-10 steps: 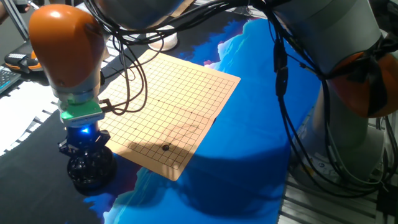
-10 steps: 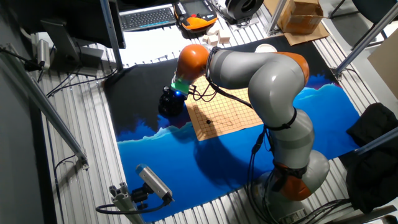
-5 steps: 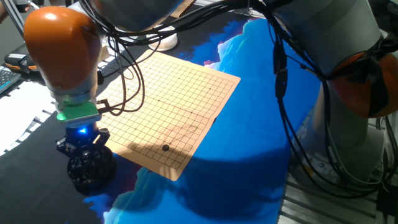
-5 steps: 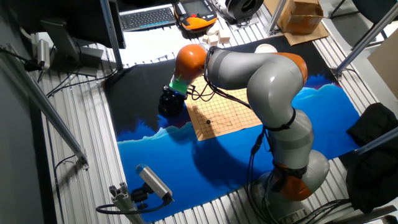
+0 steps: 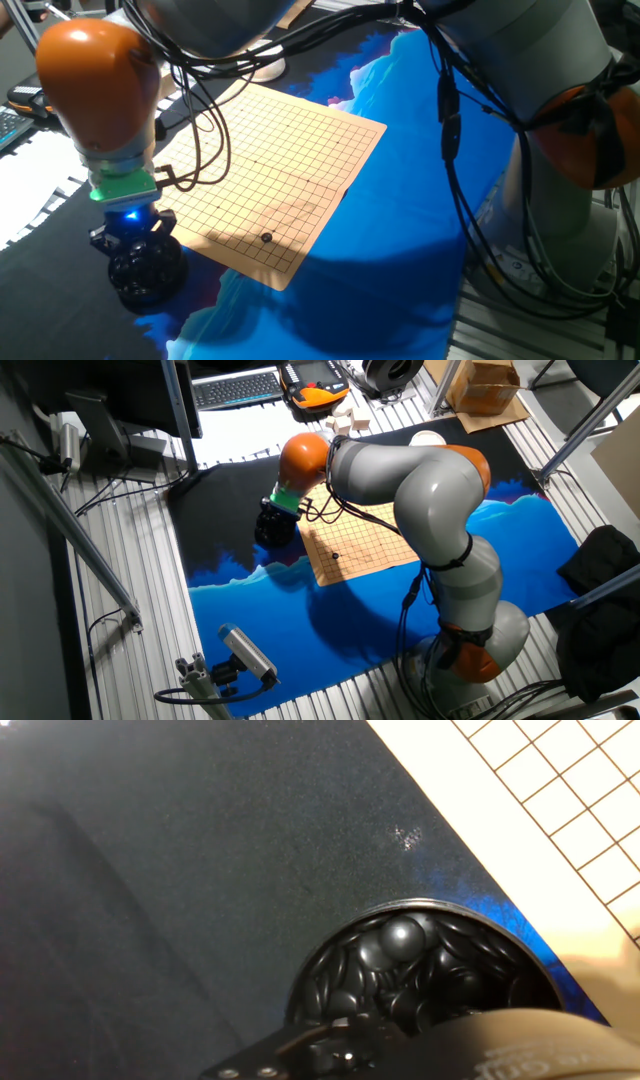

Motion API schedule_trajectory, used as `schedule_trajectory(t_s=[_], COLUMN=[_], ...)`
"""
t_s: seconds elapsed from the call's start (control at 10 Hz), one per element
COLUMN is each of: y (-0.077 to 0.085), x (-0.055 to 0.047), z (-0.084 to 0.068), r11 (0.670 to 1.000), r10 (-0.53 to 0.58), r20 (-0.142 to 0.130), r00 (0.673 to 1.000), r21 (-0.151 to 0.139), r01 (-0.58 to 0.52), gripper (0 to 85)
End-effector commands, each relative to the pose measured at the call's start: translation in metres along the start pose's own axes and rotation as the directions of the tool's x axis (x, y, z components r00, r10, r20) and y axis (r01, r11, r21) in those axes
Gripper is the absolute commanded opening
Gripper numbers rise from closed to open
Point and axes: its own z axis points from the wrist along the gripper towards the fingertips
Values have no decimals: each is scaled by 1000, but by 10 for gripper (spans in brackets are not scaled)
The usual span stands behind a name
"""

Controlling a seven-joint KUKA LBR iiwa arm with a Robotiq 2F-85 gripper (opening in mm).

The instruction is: Play the first move as black on the 3-4 point in the upper right corner of the Go board

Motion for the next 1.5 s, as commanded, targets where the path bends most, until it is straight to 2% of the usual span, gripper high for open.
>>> schedule_trajectory(t_s=[0.0, 0.5, 0.7, 0.8, 1.0, 1.1, 1.3, 1.4], y=[0, 0, 0, 0, -1, -1, -1, -1], x=[-1, 1, 1, 0, -2, -2, -2, -2], z=[2, 6, 7, 6, 5, 5, 2, -3], r11=[1000, 1000, 1000, 1000, 999, 999, 998, 998], r10=[-1, -1, -13, -25, -42, -46, -56, -62], r20=[4, 4, 6, 4, -4, -6, -10, -21], r00=[1000, 1000, 1000, 1000, 999, 999, 998, 998], r21=[0, -12, -6, -2, -13, -13, -11, -11], r01=[1, 1, 13, 25, 42, 46, 56, 62], gripper=[340, 340, 340, 170, 170, 0, 0, 0])
